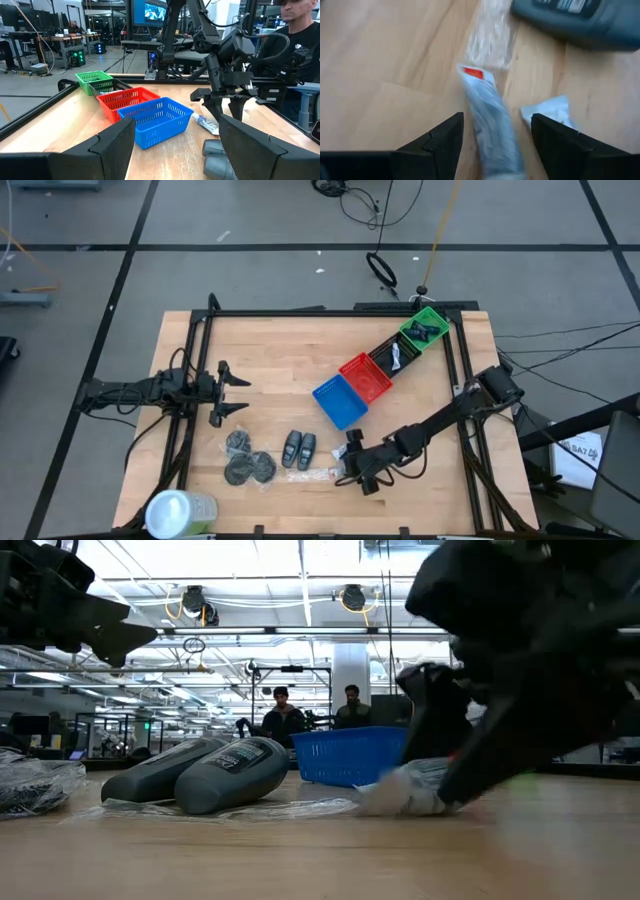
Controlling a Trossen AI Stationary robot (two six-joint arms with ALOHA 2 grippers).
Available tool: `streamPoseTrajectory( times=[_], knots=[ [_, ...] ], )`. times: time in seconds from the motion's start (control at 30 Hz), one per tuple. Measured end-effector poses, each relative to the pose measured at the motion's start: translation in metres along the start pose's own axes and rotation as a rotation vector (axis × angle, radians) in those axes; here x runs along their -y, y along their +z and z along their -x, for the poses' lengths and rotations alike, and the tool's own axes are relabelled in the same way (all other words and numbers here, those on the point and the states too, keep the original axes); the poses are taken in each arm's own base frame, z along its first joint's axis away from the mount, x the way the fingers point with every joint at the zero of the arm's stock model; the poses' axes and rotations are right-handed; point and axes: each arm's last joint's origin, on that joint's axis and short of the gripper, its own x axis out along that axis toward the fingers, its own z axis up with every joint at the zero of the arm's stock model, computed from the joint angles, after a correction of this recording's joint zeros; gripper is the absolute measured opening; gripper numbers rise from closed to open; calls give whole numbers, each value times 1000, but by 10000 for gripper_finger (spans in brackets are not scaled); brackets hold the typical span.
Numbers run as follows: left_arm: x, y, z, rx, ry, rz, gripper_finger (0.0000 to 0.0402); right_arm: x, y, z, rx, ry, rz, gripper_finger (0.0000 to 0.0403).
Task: Pick & Place Travel size toiletries
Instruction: Put the bottom toothpaste into the black bin
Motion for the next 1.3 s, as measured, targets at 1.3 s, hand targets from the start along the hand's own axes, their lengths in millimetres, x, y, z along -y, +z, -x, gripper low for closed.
streamPoseTrajectory(
  times=[1.3],
  knots=[
    [0, 0, 0, 0, 0, 0, 283, -2, -4, -6, -11, 57, -24, 58]
  ],
)
